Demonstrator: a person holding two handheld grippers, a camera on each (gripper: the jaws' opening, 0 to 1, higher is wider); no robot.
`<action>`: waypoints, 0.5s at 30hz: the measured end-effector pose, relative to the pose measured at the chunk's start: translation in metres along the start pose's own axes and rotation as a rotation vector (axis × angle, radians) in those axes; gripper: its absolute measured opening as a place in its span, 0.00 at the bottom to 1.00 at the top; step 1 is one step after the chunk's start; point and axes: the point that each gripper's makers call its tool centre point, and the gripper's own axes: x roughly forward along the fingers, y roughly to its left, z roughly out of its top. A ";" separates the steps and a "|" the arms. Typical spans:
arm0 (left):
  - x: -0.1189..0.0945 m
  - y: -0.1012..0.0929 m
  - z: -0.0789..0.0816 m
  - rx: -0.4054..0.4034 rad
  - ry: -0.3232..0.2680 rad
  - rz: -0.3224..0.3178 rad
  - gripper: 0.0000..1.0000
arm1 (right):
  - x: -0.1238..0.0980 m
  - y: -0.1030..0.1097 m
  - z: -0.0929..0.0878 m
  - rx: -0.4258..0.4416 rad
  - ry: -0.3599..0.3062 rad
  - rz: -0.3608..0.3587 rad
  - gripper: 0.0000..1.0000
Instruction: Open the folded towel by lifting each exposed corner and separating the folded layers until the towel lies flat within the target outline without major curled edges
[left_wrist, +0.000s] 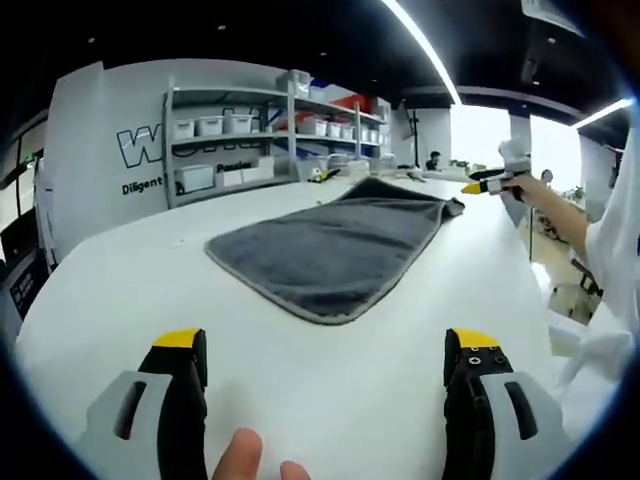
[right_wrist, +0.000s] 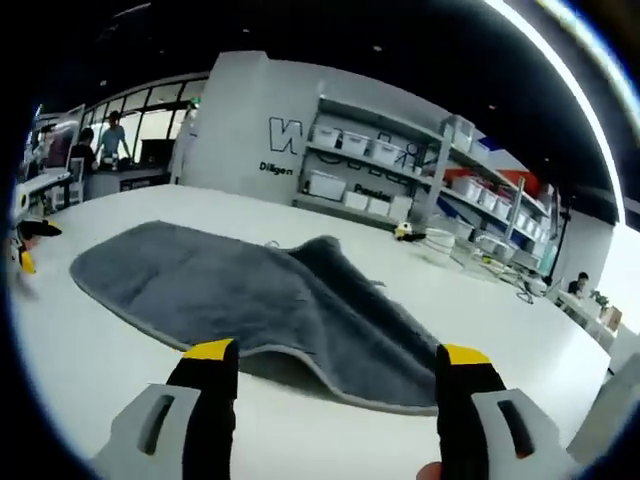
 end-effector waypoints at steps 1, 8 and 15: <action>0.002 0.000 0.001 0.001 0.001 -0.002 0.97 | 0.001 0.011 0.004 0.013 -0.005 0.025 0.91; 0.018 0.001 0.014 0.046 0.023 -0.037 0.97 | 0.009 0.093 0.027 0.057 -0.021 0.269 0.99; 0.040 -0.002 0.028 0.064 0.027 -0.119 0.97 | 0.000 0.123 0.035 0.005 -0.029 0.337 0.99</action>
